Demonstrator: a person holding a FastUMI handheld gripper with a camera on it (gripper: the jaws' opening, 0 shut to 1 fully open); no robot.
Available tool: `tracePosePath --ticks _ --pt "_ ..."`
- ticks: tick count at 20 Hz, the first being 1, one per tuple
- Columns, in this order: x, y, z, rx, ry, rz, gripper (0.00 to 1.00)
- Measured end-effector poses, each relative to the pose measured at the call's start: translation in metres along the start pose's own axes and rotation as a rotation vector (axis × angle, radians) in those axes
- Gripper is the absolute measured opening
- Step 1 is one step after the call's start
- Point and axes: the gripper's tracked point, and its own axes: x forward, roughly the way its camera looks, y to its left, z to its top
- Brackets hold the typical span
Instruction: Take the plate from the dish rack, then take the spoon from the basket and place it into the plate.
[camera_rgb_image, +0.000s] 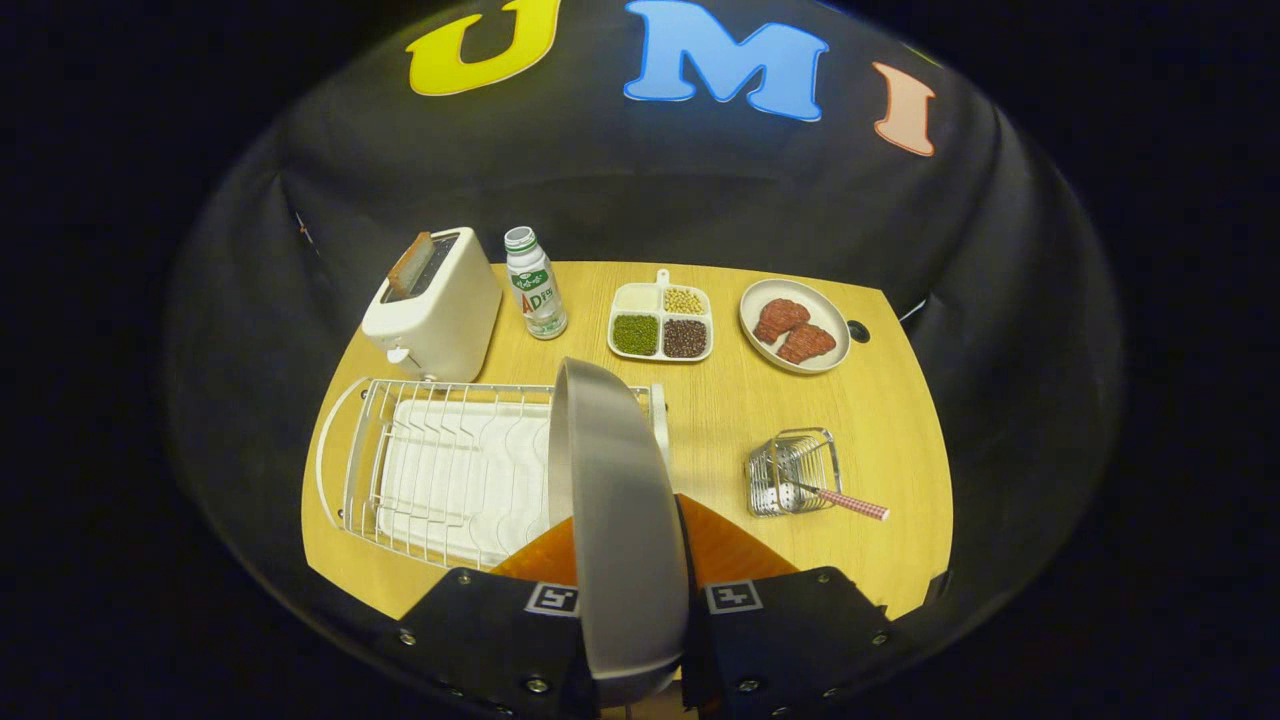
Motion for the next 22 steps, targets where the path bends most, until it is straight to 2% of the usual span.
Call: tracePosePath --ticks 10,17,22 --pt "-0.040 -0.087 -0.079 0.051 0.044 0.019 0.29" --pt "-0.026 -0.113 -0.126 0.084 0.104 0.043 0.29" --pt "-0.009 -0.114 -0.146 0.099 0.111 0.086 0.29"
